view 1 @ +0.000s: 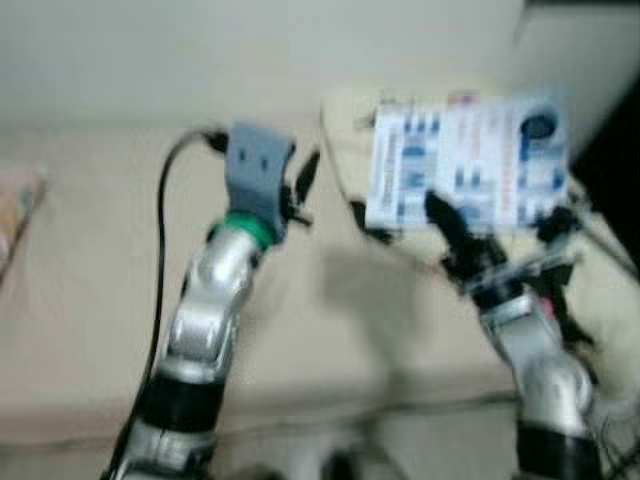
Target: Clean up the room
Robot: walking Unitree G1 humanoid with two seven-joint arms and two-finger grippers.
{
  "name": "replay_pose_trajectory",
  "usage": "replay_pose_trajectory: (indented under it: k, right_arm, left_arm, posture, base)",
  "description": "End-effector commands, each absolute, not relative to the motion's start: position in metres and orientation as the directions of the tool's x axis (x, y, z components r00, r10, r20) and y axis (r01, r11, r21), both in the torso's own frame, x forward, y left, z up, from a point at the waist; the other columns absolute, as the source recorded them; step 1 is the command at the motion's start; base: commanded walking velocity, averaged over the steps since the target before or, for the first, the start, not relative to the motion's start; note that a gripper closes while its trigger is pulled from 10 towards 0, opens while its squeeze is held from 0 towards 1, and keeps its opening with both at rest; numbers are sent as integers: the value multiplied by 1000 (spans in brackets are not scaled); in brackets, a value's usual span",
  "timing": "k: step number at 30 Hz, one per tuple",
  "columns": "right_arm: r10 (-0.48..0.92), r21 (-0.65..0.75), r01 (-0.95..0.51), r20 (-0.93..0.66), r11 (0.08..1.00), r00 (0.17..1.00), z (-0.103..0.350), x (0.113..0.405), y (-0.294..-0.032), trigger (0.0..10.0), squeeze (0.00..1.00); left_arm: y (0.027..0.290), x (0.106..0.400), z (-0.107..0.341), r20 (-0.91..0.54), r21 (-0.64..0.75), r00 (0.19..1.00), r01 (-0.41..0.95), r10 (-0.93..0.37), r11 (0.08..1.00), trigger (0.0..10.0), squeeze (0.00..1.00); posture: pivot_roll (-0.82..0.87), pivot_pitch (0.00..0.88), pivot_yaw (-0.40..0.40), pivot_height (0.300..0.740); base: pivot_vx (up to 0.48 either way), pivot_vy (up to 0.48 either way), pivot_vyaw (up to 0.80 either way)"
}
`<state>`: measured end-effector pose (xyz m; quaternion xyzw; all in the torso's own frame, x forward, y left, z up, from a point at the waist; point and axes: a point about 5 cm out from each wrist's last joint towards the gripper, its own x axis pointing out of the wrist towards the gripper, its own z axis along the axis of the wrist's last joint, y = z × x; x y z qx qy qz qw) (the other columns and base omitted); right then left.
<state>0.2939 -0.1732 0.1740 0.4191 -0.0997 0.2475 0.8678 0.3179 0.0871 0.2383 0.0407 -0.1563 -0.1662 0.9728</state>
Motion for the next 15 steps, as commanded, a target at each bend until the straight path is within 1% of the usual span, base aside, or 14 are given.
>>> replay_pose_trajectory:
  k: [1, 15]
  right_arm:
    - [348, 661, -534, 405, 527, 846, 178, 293, -171, 10000, 0]
    - [347, 666, -533, 405, 521, 846, 177, 292, -169, 10000, 0]
  left_arm:
    - [89, 318, 234, 277, 137, 901, 308, -335, 942, 10000, 0]
    - [90, 318, 234, 274, 138, 902, 308, -335, 941, 10000, 0]
  posture:
    - [-62, 2, 31, 716]
    - [-59, 5, 38, 716]
  base:
    - [0, 401, 0]
    - [0, 388, 0]
